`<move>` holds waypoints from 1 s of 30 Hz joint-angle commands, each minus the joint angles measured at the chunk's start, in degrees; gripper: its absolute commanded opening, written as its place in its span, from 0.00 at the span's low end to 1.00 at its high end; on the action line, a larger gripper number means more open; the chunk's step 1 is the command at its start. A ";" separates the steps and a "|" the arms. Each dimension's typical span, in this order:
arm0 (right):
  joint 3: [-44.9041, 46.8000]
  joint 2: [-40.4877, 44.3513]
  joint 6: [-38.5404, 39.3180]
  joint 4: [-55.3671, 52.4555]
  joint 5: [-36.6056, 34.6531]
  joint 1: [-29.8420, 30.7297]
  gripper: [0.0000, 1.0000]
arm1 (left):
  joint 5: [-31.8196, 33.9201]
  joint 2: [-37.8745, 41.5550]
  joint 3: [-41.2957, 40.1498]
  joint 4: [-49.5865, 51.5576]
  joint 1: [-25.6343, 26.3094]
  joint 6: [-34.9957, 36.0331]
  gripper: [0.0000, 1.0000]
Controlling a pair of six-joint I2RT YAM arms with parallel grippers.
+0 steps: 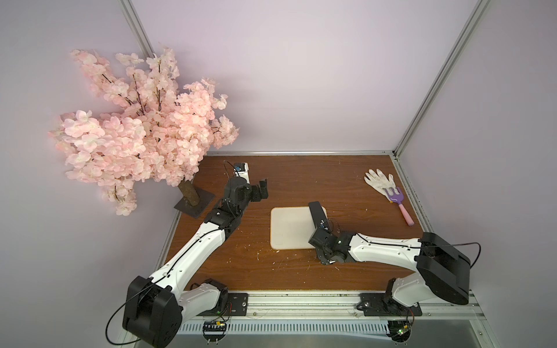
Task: Align the knife with the edge of the cutting board
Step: Adjust the knife at the edge of the cutting board.
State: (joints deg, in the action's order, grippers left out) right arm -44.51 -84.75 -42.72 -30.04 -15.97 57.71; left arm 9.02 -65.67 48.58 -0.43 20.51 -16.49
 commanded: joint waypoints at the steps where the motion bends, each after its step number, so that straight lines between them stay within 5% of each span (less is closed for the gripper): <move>1: -1.81 4.81 -0.02 -2.82 -7.42 -0.15 0.00 | -0.65 0.92 0.91 0.28 -0.65 -0.31 1.00; 9: -3.53 12.59 0.80 -3.84 -14.13 0.12 0.00 | -0.61 0.85 0.91 0.34 -0.65 -0.30 1.00; 30: -8.82 16.00 1.41 -5.26 -23.91 3.63 0.00 | -0.58 0.46 0.91 0.27 -0.65 -0.29 1.00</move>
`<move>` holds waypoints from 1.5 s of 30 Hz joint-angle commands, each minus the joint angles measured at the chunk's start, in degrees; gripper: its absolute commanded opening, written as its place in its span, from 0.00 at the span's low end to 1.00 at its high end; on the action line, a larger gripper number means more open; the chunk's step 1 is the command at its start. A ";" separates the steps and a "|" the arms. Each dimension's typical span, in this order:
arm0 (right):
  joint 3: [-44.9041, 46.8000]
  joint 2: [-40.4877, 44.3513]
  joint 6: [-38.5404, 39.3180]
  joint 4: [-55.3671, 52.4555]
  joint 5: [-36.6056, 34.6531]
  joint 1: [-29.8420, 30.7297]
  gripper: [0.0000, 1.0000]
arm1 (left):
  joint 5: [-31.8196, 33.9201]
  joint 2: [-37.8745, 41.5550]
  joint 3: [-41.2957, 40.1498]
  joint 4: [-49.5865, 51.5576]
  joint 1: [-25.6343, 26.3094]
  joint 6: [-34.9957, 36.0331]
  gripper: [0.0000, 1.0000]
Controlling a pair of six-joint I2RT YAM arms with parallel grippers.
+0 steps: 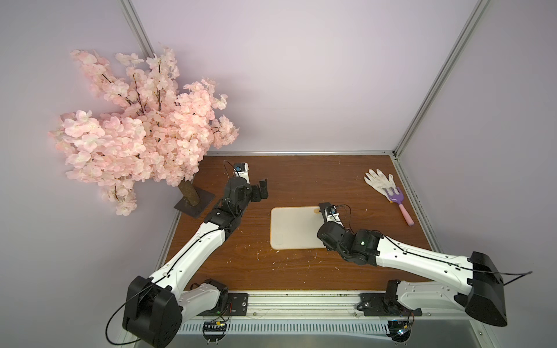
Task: Align the knife with the edge of the cutting board
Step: Adjust the knife at the edge of the cutting board.
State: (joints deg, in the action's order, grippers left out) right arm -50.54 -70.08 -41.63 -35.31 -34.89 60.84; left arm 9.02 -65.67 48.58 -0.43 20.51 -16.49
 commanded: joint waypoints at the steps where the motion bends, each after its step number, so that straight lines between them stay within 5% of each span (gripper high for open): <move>1: -2.96 1.27 0.32 -0.14 -5.19 0.71 0.00 | -0.58 0.46 0.91 0.25 -0.65 -0.22 1.00; 25: -5.31 4.42 -1.13 -0.99 -12.32 6.27 0.00 | -0.66 0.46 0.85 0.21 -0.65 -0.29 1.00; 45: -1.55 2.63 -13.42 -3.26 -17.63 15.67 0.00 | -1.02 -0.01 0.72 0.07 -0.65 -0.65 1.00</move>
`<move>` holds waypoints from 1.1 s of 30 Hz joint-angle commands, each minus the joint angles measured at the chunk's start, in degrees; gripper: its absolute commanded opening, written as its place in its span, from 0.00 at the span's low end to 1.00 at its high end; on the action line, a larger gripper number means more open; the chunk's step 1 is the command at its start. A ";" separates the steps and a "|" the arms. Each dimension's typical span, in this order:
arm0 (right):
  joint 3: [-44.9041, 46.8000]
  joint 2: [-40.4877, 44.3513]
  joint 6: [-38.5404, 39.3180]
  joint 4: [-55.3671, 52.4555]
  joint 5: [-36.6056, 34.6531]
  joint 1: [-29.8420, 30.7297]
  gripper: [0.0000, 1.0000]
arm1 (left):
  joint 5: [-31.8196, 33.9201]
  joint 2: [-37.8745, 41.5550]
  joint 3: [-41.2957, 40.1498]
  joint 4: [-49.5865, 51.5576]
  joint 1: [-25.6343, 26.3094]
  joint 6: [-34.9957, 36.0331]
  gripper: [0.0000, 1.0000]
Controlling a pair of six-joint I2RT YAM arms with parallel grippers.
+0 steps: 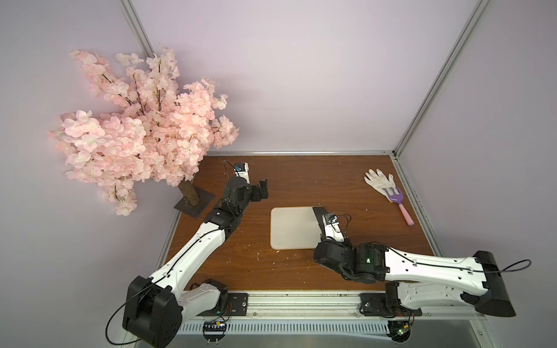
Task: Align the knife with the edge of the cutting board
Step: Adjust the knife at the edge of the cutting board.
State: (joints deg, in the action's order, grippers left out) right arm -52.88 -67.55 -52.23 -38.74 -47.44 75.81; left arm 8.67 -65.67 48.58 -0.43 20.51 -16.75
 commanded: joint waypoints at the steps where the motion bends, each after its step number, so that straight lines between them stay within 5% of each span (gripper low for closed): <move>1: 1.10 0.13 -3.06 0.24 -5.30 0.81 0.00 | -0.64 -0.02 0.68 0.07 -0.65 -0.39 1.00; 16: 2.30 1.19 -1.30 2.84 -9.15 0.75 0.00 | -0.43 -0.03 0.72 0.16 -0.47 -0.30 1.00; 33: 7.31 -0.47 -2.25 8.15 -3.96 0.19 0.00 | -0.49 -0.05 0.69 0.16 -0.39 -0.30 1.00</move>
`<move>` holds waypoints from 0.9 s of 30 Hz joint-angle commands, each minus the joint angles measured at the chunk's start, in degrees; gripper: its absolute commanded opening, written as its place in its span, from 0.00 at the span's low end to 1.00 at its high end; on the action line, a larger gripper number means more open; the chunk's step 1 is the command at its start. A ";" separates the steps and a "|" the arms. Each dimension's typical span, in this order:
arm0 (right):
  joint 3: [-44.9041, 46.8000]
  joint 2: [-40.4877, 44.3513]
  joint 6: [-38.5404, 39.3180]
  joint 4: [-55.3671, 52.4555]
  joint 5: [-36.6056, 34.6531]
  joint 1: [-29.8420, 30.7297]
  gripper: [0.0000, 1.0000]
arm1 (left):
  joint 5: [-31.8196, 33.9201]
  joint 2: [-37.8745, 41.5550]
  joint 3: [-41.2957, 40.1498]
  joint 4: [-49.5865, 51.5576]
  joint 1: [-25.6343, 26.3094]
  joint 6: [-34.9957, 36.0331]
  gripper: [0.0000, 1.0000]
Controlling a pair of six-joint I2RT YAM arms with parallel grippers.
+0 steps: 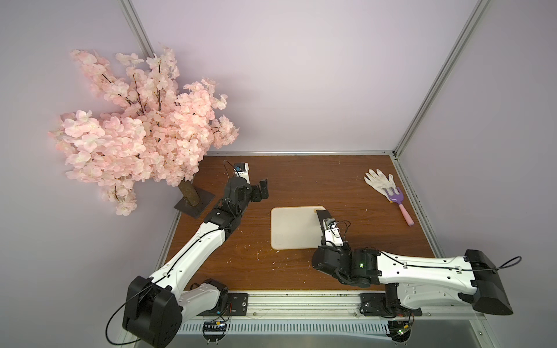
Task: Align the knife with the edge of the cutting board
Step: Adjust the knife at the edge of the cutting board.
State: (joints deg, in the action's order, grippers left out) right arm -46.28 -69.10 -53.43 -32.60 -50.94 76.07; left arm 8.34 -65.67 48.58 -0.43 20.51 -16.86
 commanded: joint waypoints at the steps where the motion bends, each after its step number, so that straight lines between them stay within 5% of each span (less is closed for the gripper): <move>1: 1.46 1.22 -1.28 2.64 0.39 0.03 0.00 | -0.12 -0.06 0.66 0.16 -0.39 -0.19 1.00; 27: 12.83 -0.87 -2.45 9.06 16.40 3.29 0.00 | -0.32 -0.51 0.72 0.16 -0.34 -0.14 1.00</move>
State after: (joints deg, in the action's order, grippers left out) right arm -33.23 -69.14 -56.40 -27.22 -38.30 78.81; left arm 8.32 -65.80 48.58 -0.43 20.51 -16.88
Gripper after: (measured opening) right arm 0.335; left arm 0.999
